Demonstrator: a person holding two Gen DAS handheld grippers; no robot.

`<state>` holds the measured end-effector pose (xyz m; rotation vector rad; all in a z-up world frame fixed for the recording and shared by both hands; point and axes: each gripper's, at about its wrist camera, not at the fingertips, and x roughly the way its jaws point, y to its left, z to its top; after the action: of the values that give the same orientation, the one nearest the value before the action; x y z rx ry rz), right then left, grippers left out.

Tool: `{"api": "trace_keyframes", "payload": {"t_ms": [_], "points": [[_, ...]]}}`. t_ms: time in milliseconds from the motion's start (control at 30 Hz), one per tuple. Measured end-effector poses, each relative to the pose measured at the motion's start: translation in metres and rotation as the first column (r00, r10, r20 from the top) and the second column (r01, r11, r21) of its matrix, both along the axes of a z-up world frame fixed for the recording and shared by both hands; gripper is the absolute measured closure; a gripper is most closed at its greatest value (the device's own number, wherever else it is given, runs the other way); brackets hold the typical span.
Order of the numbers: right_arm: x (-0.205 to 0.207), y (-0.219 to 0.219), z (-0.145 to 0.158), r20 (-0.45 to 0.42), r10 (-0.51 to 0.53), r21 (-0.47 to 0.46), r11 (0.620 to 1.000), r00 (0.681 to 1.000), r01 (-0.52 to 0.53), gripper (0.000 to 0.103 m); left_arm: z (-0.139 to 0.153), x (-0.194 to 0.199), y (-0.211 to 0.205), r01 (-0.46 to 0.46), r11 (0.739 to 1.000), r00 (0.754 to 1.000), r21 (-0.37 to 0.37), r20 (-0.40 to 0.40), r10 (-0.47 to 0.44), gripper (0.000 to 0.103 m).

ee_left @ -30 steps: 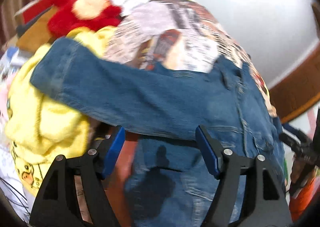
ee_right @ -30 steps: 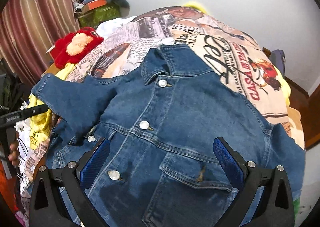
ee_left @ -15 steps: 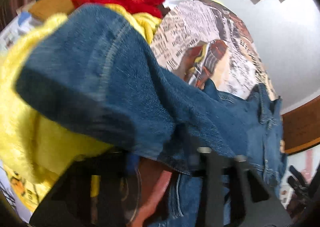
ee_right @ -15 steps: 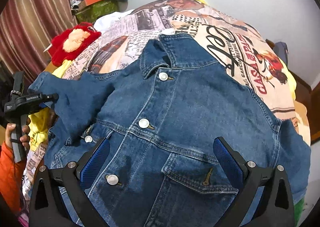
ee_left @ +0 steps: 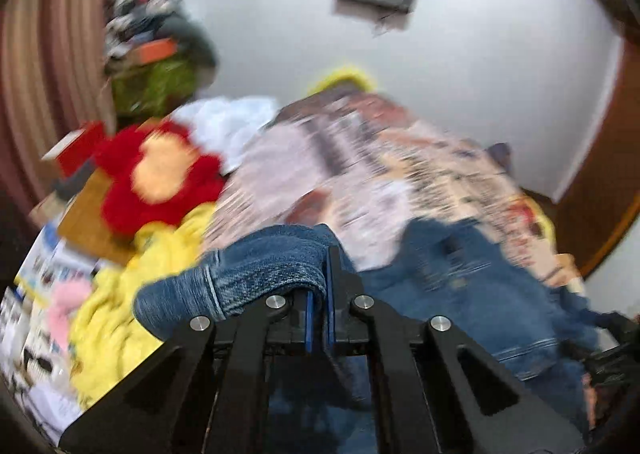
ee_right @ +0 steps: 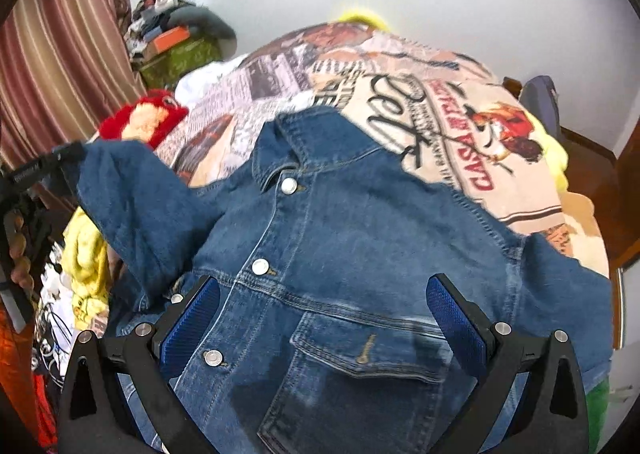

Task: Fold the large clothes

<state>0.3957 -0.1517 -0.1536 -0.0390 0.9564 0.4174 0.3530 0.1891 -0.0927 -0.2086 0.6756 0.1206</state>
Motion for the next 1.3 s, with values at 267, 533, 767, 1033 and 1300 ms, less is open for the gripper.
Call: {"api": "trace_keyframes", "payload": {"t_ms": [267,533,767,1033,1300], "points": [[-0.017,-0.053,0.022,0.045,-0.073,0.021,0.997,0.996,0.073,0.0,0.027,0.039,-0.119,0.233,0.971,0.972,0.06,0.027,-0.235,0.099],[-0.032,-0.102,0.019,0.033,-0.15,-0.014,0.988,0.988,0.151,0.0,-0.047,0.05,-0.219,0.461,0.887,0.87,-0.013,-0.188,-0.455,0.099],[-0.04,-0.122,0.009,0.001,-0.184,-0.023,0.983,0.983,0.184,0.0,-0.1,0.033,-0.27,0.572,0.815,0.755,-0.092,-0.328,-0.567,0.098],[-0.031,-0.119,0.007,-0.052,-0.191,0.038,0.981,0.98,0.193,0.0,-0.1,0.019,-0.269,0.58,0.806,0.732,-0.119,-0.358,-0.579,0.048],[-0.007,-0.085,-0.004,-0.101,-0.131,0.047,0.99,0.986,0.136,0.0,-0.061,0.005,-0.196,0.496,0.868,0.841,-0.02,-0.236,-0.486,0.019]]}}
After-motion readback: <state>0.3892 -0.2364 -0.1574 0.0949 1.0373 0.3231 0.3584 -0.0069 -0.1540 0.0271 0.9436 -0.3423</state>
